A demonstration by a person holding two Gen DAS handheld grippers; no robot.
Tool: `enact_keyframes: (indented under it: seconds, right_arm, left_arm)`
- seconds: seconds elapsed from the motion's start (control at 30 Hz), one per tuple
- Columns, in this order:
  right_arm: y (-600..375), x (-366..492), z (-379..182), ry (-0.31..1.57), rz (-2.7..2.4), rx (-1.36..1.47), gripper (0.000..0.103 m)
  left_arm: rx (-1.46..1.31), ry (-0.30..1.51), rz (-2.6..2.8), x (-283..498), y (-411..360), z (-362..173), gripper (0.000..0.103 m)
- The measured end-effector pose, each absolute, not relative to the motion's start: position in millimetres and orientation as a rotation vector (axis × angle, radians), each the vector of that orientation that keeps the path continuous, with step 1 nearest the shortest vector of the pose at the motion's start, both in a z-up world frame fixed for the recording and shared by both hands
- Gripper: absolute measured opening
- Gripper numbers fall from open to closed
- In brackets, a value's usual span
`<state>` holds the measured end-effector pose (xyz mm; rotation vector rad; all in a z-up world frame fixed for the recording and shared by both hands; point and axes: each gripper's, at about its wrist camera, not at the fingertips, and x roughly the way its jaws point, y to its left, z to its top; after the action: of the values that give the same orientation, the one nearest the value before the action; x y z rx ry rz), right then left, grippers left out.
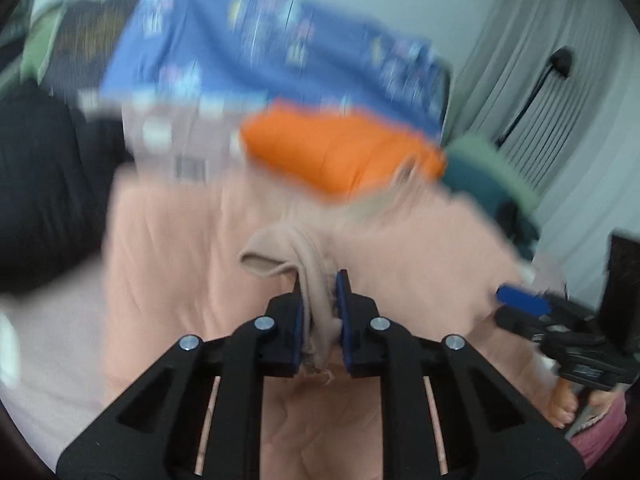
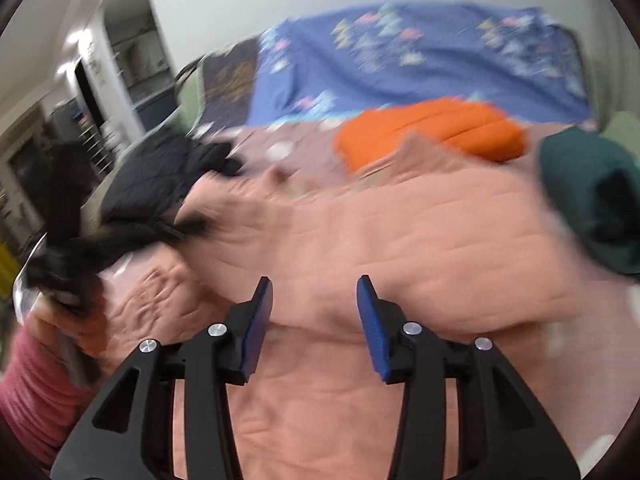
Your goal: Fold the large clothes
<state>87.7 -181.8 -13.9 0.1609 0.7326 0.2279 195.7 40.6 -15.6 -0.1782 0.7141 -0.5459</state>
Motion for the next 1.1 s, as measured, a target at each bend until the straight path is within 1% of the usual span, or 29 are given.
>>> enact_keyframes:
  seconds: [0.07,0.1,0.13,0.17,0.23,0.27,0.33,0.37,0.43,0.5,0.57,0.6,0.67,0.7,0.77,0.8,0.83,0.87,0.9,0.97,1.1]
  right_arm:
    - [-207,82,-8,0.694,0.151,0.18,0.052]
    - [-218,82,-7,0.689,0.116,0.198,0.053]
    - [-228,83,-9,0.691,0.085,0.22,0.057]
    - [-238,88,-14,0.712,0.052,0.247,0.064]
    - [-250,102,-39,0.825,0.005,0.264,0.065]
    - [-250,108,-54,0.87,-0.02,0.259,0.065]
    - [-248,118,-85,0.957,-0.077,0.251,0.065]
    - [-247,113,-82,0.938,-0.091,0.233,0.065]
    - [-236,110,-70,0.908,-0.111,0.137,0.065]
    - [-232,106,-54,0.868,-0.132,0.101,0.065]
    - [-228,105,-37,0.81,-0.117,0.088,0.065]
    - [-220,111,-24,0.751,-0.089,0.066,0.065]
    - [-214,118,-29,0.743,-0.078,0.052,0.065]
    - [-212,129,-39,0.773,-0.079,0.049,0.065]
    - [-211,144,-70,0.885,-0.102,0.036,0.066]
    - [-211,150,-90,0.93,-0.106,0.023,0.067]
    - [-207,150,-106,0.902,-0.116,-0.029,0.071]
    - [-203,147,-108,0.864,-0.127,-0.07,0.072]
    - [-199,147,-103,0.862,-0.143,-0.097,0.072]
    - [-200,146,-94,0.871,-0.139,-0.099,0.072]
    - [-220,124,-75,0.862,-0.093,-0.011,0.072]
  left_arm:
    - [-0.186,0.649,-0.532,194,55,12,0.014]
    - [-0.181,0.625,-0.51,195,64,22,0.014]
    - [-0.151,0.609,-0.458,198,75,26,0.015]
    - [-0.114,0.608,-0.41,200,81,23,0.016]
    - [-0.041,0.665,-0.288,214,90,-8,0.036]
    - [-0.024,0.717,-0.238,222,93,-30,0.043]
    - [-0.009,0.864,-0.179,235,101,-77,0.051]
    - [-0.036,0.889,-0.179,234,107,-89,0.052]
    - [-0.13,0.843,-0.183,225,123,-86,0.058]
    - [-0.143,0.811,-0.152,220,130,-70,0.058]
    - [-0.119,0.725,-0.172,209,123,-43,0.058]
    - [-0.111,0.7,-0.192,203,118,-35,0.059]
    - [-0.076,0.66,-0.273,191,95,-21,0.065]
    - [-0.044,0.663,-0.302,191,82,-22,0.07]
    - [0.089,0.71,-0.287,195,46,-43,0.072]
    - [0.163,0.759,-0.253,200,37,-63,0.072]
    - [0.213,0.8,-0.229,204,30,-83,0.075]
    - [0.26,0.799,-0.212,206,25,-106,0.077]
    - [0.267,0.767,-0.21,201,22,-109,0.077]
    - [0.244,0.768,-0.207,199,27,-98,0.077]
    - [0.223,0.77,-0.223,183,38,-85,0.076]
